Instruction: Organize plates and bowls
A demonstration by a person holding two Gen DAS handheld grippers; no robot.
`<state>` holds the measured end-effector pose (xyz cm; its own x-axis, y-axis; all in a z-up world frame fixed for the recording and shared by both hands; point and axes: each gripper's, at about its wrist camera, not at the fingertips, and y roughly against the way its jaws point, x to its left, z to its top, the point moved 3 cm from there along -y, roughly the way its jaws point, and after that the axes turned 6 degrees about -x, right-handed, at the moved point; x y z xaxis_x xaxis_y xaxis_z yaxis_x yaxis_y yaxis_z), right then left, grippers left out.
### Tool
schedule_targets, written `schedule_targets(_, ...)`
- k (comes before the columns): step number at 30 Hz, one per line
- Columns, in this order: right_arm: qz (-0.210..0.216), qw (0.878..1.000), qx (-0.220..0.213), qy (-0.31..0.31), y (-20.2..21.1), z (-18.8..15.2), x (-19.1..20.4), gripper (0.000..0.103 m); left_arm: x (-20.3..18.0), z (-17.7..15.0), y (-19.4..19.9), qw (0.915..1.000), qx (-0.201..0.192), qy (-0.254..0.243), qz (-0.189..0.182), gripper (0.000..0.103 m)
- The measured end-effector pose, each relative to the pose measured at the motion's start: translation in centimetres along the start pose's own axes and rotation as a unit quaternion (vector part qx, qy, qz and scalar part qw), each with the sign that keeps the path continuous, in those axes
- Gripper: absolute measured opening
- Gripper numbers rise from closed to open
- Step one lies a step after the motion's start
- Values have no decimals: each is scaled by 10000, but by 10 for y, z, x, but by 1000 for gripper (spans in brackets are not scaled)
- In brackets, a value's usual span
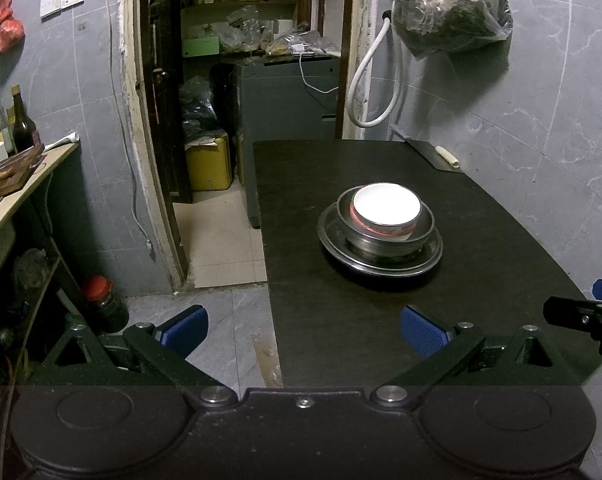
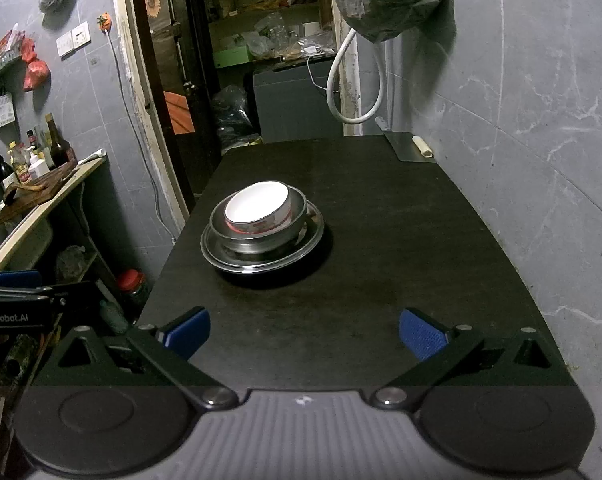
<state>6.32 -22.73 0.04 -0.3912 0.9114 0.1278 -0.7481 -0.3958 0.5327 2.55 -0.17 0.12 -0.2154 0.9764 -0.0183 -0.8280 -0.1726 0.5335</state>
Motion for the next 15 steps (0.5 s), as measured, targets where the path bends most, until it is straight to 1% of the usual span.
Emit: schedule_targets(15,-26,10000,17,-5,-1,-3,2,103,0,-2,0,10000,15,9,-12,102)
